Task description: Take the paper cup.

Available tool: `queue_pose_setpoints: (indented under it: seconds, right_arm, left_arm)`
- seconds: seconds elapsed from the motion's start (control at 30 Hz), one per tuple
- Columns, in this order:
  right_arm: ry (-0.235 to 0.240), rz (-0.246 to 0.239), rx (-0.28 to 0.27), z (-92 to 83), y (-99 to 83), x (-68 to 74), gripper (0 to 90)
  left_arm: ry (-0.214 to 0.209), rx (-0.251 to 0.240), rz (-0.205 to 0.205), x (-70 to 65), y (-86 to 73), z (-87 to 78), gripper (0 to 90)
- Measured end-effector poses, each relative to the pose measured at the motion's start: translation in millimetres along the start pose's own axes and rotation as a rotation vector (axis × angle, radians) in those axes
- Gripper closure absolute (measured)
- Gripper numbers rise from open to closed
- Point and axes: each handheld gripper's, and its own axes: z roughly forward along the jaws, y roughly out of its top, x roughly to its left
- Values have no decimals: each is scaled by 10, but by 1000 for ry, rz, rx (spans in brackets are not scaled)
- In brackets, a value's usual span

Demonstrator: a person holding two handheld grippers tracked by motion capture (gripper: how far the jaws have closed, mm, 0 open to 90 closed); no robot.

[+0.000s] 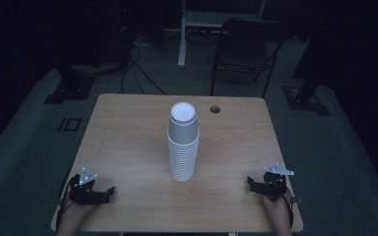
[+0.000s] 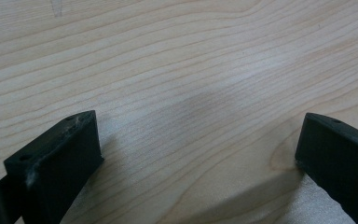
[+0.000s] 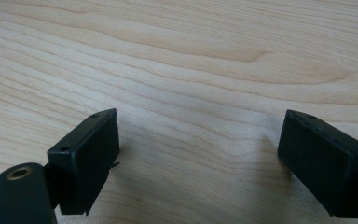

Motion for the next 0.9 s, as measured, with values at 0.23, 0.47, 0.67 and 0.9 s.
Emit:
queue_pose_setpoints:
  seconds: [0.23, 0.47, 0.67, 0.9]
  right_arm:
    - [0, 0, 0, 0, 0, 0, 119]
    - [1, 1, 0, 0, 0, 0, 119]
    - [1, 1, 0, 0, 0, 0, 119]
    - [0, 1, 0, 0, 0, 0, 119]
  left_arm:
    - [-27, 8, 20, -52, 56, 20, 2]
    - [-86, -47, 23, -84, 110, 15, 2]
    - [-128, -65, 39, -100, 165, 12, 3]
    - [-196, -83, 69, -185, 312, 21, 3]
